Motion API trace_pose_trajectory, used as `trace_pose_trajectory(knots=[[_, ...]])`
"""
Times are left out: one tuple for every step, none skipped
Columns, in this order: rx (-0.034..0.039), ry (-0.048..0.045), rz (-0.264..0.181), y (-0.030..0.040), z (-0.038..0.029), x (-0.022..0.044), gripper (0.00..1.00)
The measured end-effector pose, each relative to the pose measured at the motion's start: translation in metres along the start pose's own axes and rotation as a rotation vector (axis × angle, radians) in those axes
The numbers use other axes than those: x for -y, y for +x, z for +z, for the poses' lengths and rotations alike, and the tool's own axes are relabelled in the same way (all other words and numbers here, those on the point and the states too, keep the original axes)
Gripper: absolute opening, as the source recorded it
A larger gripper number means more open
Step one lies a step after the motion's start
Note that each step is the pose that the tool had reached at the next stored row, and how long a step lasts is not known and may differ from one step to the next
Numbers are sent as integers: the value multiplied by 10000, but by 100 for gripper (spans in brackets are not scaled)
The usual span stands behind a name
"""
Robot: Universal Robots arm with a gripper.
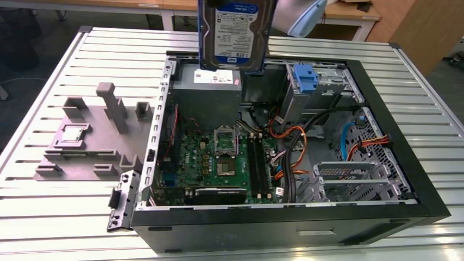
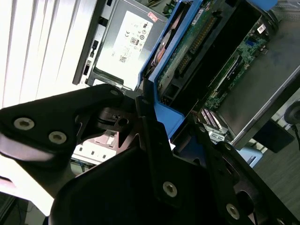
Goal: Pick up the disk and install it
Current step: 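Pick up the disk, then insert the disk into the insertion slot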
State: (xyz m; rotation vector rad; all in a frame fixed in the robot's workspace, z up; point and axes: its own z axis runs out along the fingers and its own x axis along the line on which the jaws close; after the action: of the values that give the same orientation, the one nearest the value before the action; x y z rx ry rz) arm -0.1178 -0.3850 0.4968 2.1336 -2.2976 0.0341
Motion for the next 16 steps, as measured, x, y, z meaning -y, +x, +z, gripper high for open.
trace_pose_trajectory(knots=[[-1,0,7,3,0,11,37],[-1,-1,14,5,0,24,37],[-1,-1,19,6,0,38,37],[-1,-1,24,9,0,53,37],[-1,-1,30,12,1,66,37],[-3,-3,36,19,0,75,37],[-2,-2,43,29,1,79,37],[-3,-2,52,41,1,82,37],[-3,-2,61,54,2,84,37],[-4,-2,70,68,3,87,37],[-7,-2,78,79,3,89,37],[-9,-1,85,84,4,91,37],[-9,-1,87,84,4,92,37],[-10,-2,88,84,4,92,37],[-11,-2,93,84,4,92,37],[-11,-2,98,84,3,92,37]])
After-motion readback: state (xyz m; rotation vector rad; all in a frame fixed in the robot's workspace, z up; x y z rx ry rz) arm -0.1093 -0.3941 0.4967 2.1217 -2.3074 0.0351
